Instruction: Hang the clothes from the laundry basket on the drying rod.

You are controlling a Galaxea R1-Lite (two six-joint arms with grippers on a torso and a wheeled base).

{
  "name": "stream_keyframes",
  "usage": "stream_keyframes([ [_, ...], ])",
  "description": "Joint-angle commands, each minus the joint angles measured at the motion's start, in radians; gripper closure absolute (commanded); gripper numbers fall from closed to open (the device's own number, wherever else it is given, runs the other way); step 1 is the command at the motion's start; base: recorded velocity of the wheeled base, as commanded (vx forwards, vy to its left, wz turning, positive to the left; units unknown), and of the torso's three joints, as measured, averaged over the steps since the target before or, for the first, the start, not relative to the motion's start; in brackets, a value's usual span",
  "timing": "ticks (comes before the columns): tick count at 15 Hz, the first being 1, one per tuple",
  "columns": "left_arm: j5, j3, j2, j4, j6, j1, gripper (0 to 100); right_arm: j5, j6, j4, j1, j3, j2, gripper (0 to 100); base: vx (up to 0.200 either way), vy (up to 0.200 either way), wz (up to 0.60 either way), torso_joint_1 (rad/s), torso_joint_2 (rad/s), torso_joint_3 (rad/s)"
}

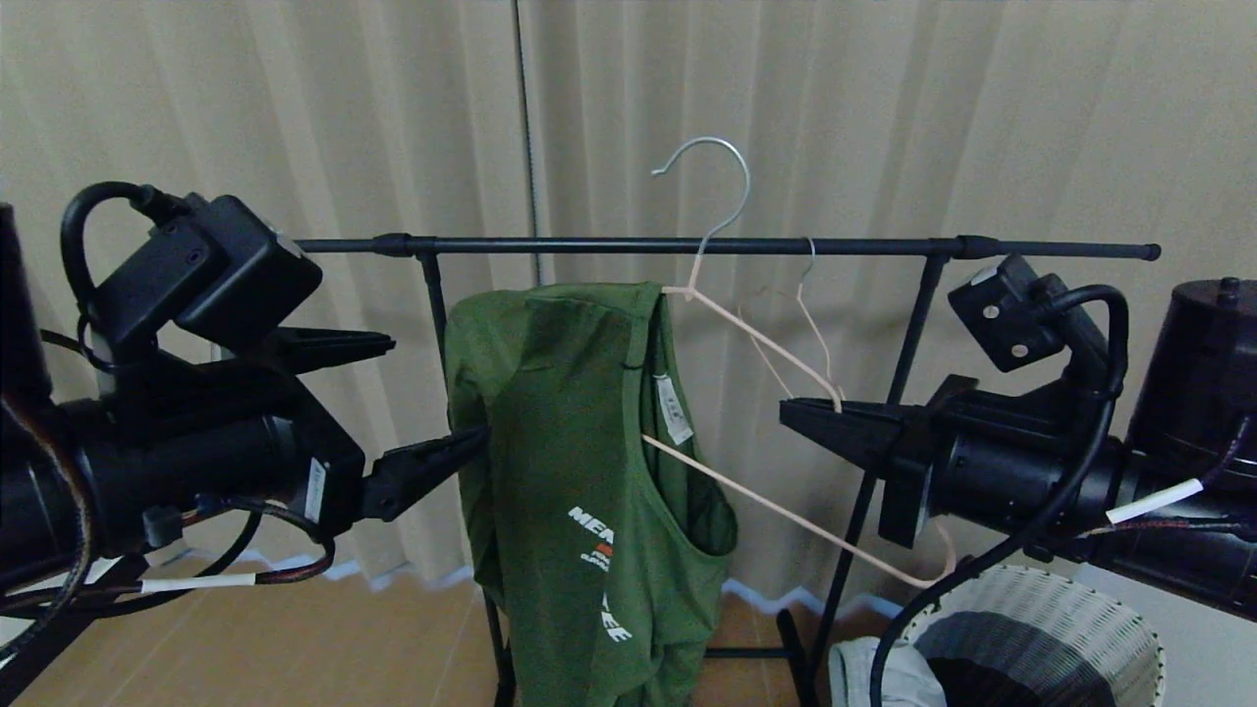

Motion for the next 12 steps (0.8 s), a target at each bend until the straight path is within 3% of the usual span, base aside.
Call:
stream_keyframes([
  [1, -0.035, -0.016, 0.001, -0.001, 0.027, 0.009, 0, 0.003, 0.000, 0.003, -0.004, 0.005, -0.010, 100, 0.000, 0.000, 0.00, 0.000, 0.00, 0.000],
  [6, -0.058, -0.039, 0.050, -0.065, 0.082, 0.019, 0, 0.009, 0.005, -0.003, -0.004, 0.026, -0.011, 100, 0.000, 0.000, 0.00, 0.000, 0.00, 0.000],
  [7, -0.067, -0.059, 0.072, -0.070, 0.113, 0.046, 0, 0.039, 0.005, -0.003, -0.004, 0.023, -0.011, 100, 0.000, 0.000, 0.00, 0.000, 0.00, 0.000],
  [8, -0.095, -0.072, 0.093, -0.071, 0.145, 0.074, 0, 0.072, 0.006, -0.003, -0.006, 0.022, -0.011, 100, 0.000, 0.000, 0.00, 0.000, 0.00, 0.000],
  [10, -0.202, -0.083, 0.109, -0.070, 0.174, 0.098, 0, 0.082, 0.005, -0.003, -0.006, 0.019, -0.011, 100, 0.000, 0.000, 0.00, 0.000, 0.00, 0.000],
  [12, -0.253, -0.079, 0.112, -0.070, 0.217, 0.098, 0, 0.085, 0.005, -0.003, -0.006, 0.019, -0.010, 100, 0.000, 0.000, 0.00, 0.000, 0.00, 0.000],
])
